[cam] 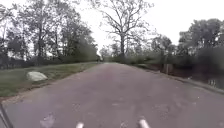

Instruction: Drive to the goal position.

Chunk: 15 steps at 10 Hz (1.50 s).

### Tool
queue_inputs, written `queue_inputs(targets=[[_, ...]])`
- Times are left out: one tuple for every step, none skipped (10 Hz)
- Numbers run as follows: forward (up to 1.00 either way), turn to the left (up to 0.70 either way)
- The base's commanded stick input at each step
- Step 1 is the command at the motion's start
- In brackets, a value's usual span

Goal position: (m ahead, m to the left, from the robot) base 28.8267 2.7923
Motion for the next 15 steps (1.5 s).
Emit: queue_inputs(targets=[[0.70, 0.00], [0.70, 0.00], [0.70, 0.00], [0.70, 0.00], [0.70, 0.00], [0.70, 0.00], [0.70, 0.00], [0.70, 0.00], [0.70, 0.00], [0.70, 0.00], [0.70, 0.00], [0.70, 0.00], [0.70, 0.00], [0.70, 0.00], [0.70, 0.00]])
